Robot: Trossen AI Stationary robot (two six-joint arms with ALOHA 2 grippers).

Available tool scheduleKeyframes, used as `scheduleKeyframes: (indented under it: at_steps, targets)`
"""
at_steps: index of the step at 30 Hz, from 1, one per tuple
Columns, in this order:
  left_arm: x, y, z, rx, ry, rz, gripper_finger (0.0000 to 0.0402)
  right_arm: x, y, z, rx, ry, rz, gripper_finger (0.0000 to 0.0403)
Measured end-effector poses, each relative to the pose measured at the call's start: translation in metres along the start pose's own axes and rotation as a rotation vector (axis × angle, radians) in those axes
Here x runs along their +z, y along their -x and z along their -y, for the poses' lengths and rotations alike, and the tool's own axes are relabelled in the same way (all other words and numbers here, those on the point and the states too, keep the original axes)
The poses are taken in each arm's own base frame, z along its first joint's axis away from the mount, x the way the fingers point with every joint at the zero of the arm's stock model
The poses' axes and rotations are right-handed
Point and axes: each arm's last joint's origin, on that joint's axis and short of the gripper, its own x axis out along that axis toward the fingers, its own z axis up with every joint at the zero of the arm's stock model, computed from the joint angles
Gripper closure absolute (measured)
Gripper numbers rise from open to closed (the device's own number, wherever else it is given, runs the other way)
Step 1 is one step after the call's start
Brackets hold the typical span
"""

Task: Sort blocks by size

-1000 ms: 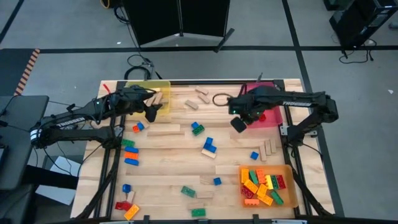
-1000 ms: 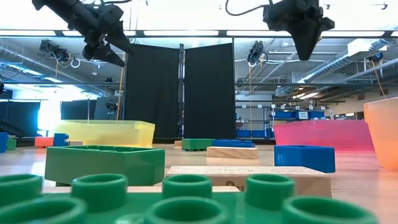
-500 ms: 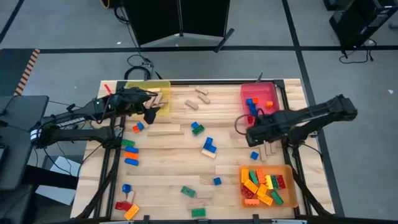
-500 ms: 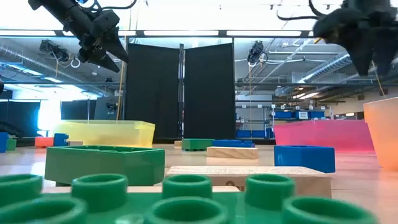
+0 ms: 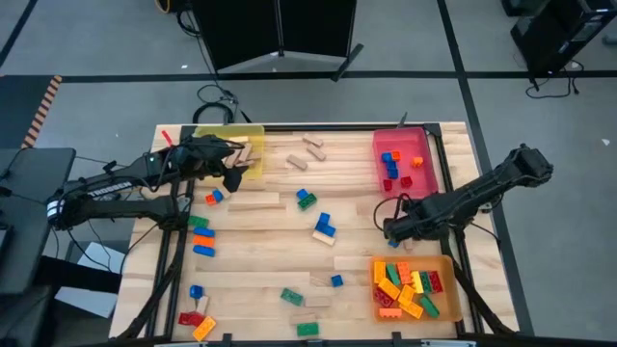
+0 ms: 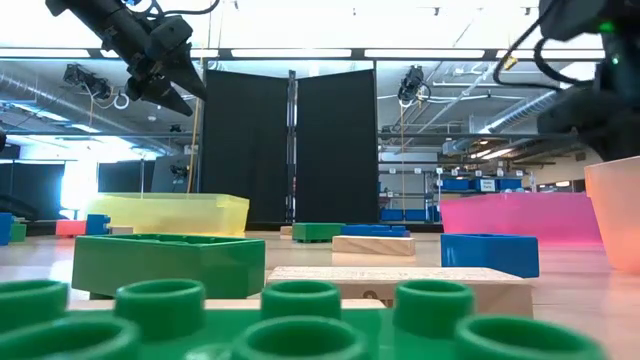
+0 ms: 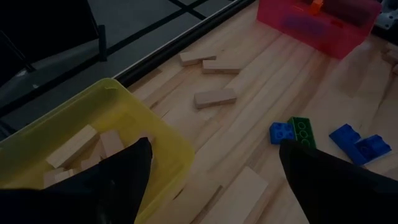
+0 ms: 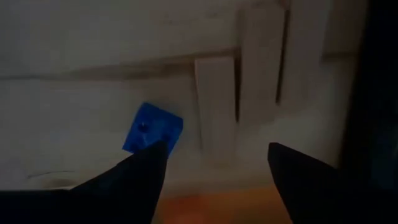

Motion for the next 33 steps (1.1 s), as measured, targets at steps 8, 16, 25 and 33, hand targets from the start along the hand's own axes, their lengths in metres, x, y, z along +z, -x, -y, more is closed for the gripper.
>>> scheduleKeyframes:
  at_steps: [8, 16, 25, 33]
  targets:
    - [0.000, 0.000, 0.000, 0.000, 0.000, 0.000, 0.0044, -0.007, -0.028, 0.004, 0.052, -0.092, -0.051, 0.0146]
    - [0.000, 0.000, 0.000, 0.000, 0.001, 0.003, 0.0044, -0.009, -0.034, 0.006, 0.072, -0.135, -0.063, 0.0181]
    - [0.002, 0.000, 0.000, -0.002, -0.019, 0.019, 0.0044, -0.008, -0.039, 0.006, 0.042, -0.165, -0.037, 0.0189]
    - [0.002, 0.000, 0.000, 0.000, -0.048, 0.021, 0.0044, -0.013, -0.054, -0.007, 0.055, -0.165, 0.007, 0.0190]
